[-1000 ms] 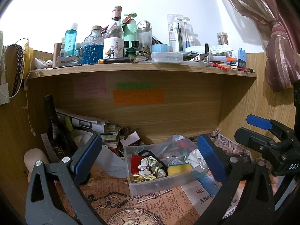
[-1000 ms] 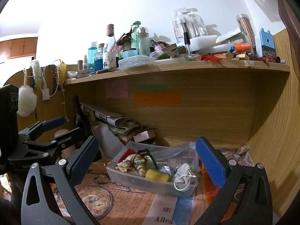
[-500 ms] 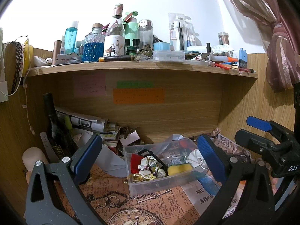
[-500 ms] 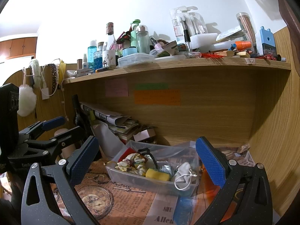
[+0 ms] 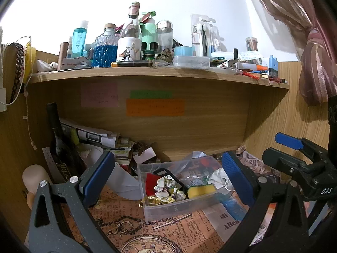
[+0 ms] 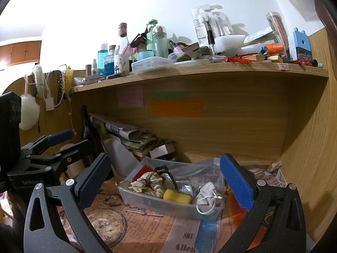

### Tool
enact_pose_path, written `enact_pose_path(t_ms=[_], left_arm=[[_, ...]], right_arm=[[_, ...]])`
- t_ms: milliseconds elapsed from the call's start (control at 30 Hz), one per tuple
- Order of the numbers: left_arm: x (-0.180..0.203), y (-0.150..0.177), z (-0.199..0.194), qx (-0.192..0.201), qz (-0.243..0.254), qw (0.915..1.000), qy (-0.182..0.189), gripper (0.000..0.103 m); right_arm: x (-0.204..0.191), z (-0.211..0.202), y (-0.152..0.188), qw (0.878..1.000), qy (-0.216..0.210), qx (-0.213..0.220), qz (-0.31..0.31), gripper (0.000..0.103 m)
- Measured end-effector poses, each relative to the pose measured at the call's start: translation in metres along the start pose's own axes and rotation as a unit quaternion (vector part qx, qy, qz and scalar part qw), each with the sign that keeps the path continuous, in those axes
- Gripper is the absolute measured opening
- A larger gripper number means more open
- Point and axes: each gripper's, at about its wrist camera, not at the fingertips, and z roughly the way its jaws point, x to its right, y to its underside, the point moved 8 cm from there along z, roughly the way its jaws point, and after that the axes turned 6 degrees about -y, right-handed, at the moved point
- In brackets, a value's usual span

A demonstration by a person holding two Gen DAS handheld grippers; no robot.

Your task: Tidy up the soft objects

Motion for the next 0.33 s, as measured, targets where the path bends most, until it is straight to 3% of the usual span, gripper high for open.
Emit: enact_pose_path(t_ms=[333], left_arm=[[-0.0001, 0.0032, 0.0051, -0.009, -0.006, 0.9999, 0.004, 0.103]], right_arm=[[0.0059, 0.0083, 0.0047, 1.000, 0.000, -0.009, 0.006, 0.103]])
